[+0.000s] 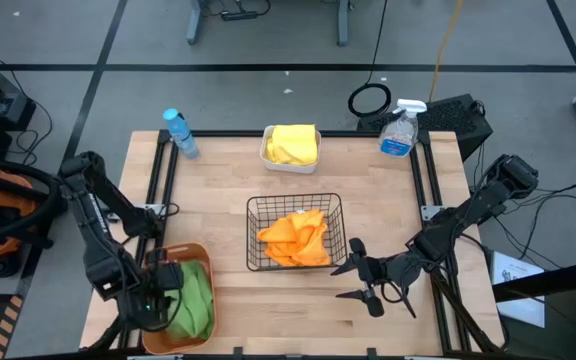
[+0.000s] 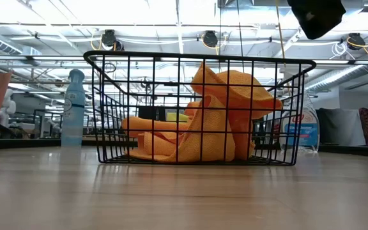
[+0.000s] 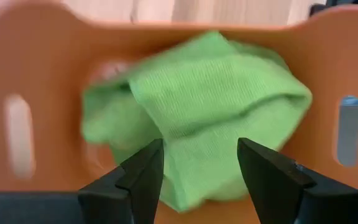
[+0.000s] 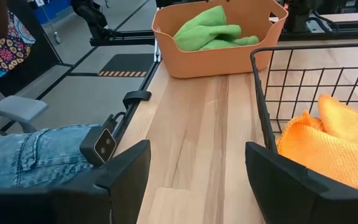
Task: Sort microfiber towel by color & place in baskets
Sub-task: Return to Home Position
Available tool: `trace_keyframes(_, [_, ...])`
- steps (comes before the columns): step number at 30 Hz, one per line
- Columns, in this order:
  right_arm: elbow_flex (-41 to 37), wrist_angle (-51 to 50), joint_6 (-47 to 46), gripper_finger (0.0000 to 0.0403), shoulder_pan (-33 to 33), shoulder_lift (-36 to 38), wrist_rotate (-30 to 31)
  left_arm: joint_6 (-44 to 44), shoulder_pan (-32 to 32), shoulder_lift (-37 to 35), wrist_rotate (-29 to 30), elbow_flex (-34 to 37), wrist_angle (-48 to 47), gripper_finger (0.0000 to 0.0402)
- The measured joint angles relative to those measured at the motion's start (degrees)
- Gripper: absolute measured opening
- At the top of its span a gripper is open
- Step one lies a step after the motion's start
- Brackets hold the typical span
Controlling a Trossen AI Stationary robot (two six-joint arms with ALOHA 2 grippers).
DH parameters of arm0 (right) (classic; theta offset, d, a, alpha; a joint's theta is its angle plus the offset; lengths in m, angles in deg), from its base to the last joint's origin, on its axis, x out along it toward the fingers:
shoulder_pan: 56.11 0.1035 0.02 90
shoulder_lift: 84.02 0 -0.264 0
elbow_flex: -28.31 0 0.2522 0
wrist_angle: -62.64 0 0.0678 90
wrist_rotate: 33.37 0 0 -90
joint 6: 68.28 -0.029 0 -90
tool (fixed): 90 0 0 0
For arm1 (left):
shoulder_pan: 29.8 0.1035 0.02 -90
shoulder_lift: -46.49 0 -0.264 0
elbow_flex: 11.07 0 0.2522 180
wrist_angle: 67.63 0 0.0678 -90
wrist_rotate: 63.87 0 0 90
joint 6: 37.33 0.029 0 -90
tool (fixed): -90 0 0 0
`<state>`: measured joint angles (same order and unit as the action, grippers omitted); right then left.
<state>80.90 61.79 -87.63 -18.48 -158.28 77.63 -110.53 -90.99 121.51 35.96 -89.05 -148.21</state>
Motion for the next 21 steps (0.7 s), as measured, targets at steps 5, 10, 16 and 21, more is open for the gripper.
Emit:
trace_keyframes(5, [0.0,-0.03,1.78,0.0251,0.0,0.16,0.13,12.75,3.16,0.0,9.83,-0.07,0.53,0.0211])
trace_keyframes(10, [0.0,-1.34,8.84,0.0251,-0.02,2.28,-1.86,31.71,7.89,-0.09,21.36,-0.07,3.93,0.019])
trace_keyframes(16, [0.0,-8.44,13.17,0.0231,-1.51,7.13,-1.1,56.59,17.01,-1.96,23.83,-0.07,15.34,0.01])
trace_keyframes(21, [-0.02,-16.31,16.45,0.0172,-3.67,13.06,-1.03,73.66,26.44,-4.44,20.29,-0.04,22.5,0.001])
